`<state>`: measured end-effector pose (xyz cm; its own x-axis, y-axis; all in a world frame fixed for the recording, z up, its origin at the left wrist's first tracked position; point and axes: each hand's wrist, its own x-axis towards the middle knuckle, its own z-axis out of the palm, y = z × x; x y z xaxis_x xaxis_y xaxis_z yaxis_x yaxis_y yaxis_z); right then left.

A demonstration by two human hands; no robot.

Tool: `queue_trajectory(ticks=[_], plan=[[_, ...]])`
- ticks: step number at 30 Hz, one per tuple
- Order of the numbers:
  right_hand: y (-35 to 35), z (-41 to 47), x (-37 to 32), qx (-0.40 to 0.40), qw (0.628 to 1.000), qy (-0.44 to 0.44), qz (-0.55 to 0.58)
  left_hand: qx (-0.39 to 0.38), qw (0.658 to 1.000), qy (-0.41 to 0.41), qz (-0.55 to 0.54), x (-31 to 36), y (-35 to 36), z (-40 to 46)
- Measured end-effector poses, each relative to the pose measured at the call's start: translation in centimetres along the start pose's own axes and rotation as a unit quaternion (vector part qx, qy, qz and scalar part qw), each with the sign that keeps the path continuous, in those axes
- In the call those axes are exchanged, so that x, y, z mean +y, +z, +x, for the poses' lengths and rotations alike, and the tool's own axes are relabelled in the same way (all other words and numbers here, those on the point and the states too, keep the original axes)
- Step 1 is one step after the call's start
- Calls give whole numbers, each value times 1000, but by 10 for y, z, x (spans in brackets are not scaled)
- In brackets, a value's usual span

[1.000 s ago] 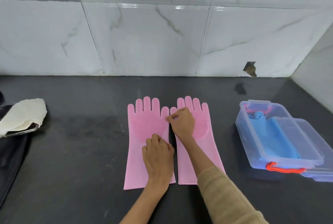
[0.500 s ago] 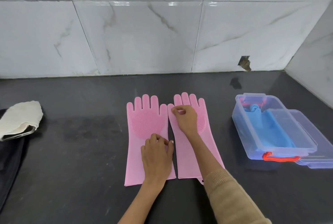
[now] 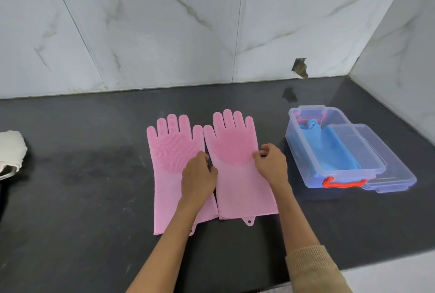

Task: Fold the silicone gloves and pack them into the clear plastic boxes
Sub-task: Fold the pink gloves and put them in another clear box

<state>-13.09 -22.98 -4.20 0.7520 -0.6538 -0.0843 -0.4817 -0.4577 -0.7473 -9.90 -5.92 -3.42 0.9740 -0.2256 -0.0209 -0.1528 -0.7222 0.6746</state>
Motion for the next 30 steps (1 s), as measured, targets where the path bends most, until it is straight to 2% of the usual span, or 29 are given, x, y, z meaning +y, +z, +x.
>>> queue_trajectory(ticks=[10,12,15,18,23,30], plan=[[-6,22,-4,-60,997,-3,-42,-29,998,-50,32,30,13,14],[-5,29,-6,-95,995,-4,-38,-61,995,-77,-10,32,14,20],[-5,37,-11,-175,980,21,89,-139,960,-138,-200,33,11,31],[-8,40,-13,-251,936,73,237,-190,916,-158,-316,32,7,41],[-8,47,-10,-278,900,88,325,-203,891,-124,-386,28,-2,48],[-9,46,-41,-299,870,33,390,-146,900,-31,-411,24,-38,52]])
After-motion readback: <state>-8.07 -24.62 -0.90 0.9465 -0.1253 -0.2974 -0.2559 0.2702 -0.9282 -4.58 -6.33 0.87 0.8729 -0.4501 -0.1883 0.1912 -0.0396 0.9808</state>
